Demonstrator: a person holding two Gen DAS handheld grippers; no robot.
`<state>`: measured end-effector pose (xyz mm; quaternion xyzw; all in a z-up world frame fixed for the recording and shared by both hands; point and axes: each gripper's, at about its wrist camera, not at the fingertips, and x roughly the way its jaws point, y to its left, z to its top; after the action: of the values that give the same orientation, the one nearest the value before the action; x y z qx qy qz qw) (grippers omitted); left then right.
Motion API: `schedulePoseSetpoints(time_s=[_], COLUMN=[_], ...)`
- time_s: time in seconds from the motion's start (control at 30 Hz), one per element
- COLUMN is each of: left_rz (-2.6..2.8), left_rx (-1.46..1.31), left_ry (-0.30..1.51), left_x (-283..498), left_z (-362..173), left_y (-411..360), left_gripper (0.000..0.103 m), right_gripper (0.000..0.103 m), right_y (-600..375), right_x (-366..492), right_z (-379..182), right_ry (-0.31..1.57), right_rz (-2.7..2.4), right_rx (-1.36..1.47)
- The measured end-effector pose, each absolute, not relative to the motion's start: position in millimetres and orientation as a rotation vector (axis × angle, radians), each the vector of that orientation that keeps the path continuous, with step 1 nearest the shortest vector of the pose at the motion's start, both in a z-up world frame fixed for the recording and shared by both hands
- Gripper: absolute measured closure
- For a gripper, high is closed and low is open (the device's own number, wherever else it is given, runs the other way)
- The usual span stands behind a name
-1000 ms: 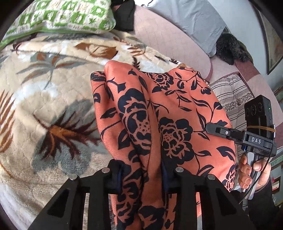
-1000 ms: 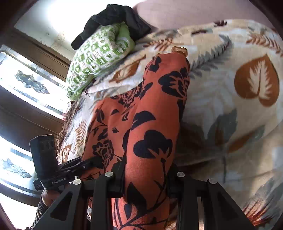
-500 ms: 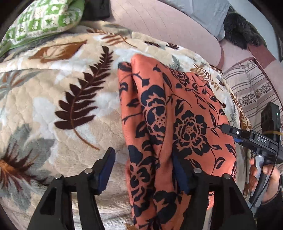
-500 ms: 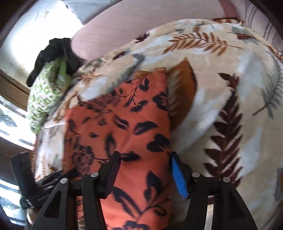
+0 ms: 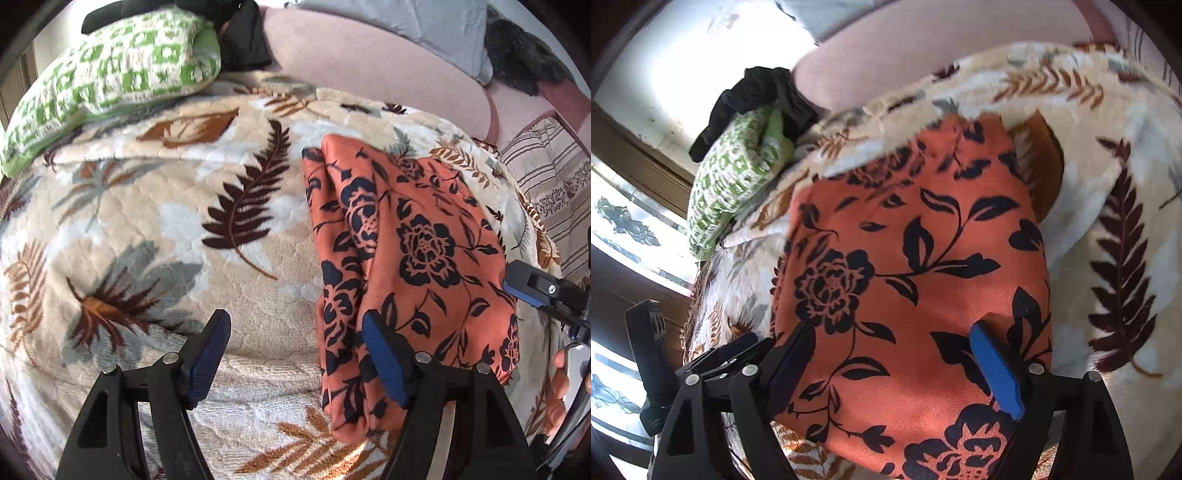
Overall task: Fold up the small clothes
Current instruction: 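Release the folded blouse and pull both grippers back from it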
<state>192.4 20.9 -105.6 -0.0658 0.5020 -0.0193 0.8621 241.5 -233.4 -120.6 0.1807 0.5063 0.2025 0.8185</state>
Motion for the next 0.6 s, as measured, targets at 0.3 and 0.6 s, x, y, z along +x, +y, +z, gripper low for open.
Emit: schedulePoseSetpoints(time_s=[0.3,0.6], left_rz=[0.031,0.051], left_rx=[-0.098,-0.092], left_ry=[0.884,0.787], left_x=[129.8,77.0], left_z=[-37.1,5.2], left_y=[5.2,-19.4], left_gripper=[0.018,0.010], right_gripper=[0.003,0.000], right_y=[-227.1,-234.7], right_x=[153.6,93.3], right_z=[-26.8,-5.4], right_ry=[0.890,0.882], right_rz=[0.342,0.212], right_rx=[0.205,0.058])
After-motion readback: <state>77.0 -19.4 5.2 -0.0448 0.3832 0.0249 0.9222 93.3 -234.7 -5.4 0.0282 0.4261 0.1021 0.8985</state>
